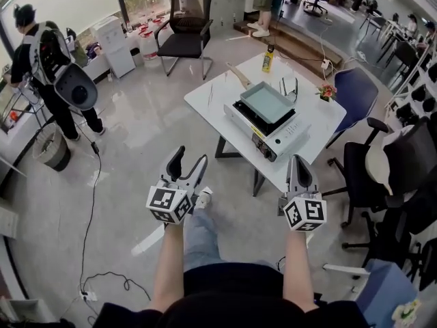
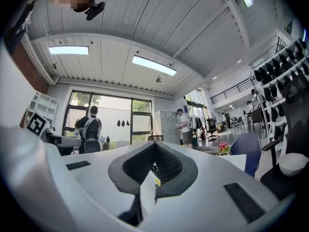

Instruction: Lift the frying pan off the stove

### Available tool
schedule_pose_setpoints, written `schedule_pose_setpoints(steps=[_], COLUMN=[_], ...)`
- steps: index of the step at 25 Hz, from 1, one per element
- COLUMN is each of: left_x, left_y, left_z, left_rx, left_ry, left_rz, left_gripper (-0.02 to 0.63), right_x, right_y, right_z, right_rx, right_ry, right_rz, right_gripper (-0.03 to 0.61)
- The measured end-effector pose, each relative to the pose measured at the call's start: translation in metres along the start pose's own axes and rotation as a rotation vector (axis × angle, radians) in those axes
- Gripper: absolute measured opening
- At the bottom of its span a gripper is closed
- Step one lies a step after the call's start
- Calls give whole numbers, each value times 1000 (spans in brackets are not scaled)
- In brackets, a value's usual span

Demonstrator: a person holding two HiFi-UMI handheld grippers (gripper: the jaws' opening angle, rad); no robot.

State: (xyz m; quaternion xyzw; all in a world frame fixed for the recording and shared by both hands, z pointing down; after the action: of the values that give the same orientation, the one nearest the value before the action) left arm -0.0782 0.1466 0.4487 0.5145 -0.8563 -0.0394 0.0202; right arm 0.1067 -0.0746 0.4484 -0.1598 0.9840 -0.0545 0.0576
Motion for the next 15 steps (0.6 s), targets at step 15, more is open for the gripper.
schedule_pose_setpoints(steps=[15], left_x=[309], left_y=[104], left_z=[22], left_rx=[4], left_ry=[109], left_rz=[-413], left_gripper=[288], right_x=[213], right_y=[-67], right_z=[1], right_rx=[36], right_ry=[-18], right_rz=[-408], right_gripper=[3])
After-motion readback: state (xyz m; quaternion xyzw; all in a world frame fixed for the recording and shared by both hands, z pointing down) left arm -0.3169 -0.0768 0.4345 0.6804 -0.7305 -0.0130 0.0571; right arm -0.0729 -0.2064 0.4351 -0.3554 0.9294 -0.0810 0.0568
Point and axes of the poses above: the fingertips, and each gripper's own axes: x forward along the fingers, y to its left, z out of its top, the point moved 1 cm from there along -x, backward along the fingers, and after that the axes turned 3 degrees about z, right-handed, at the moved point
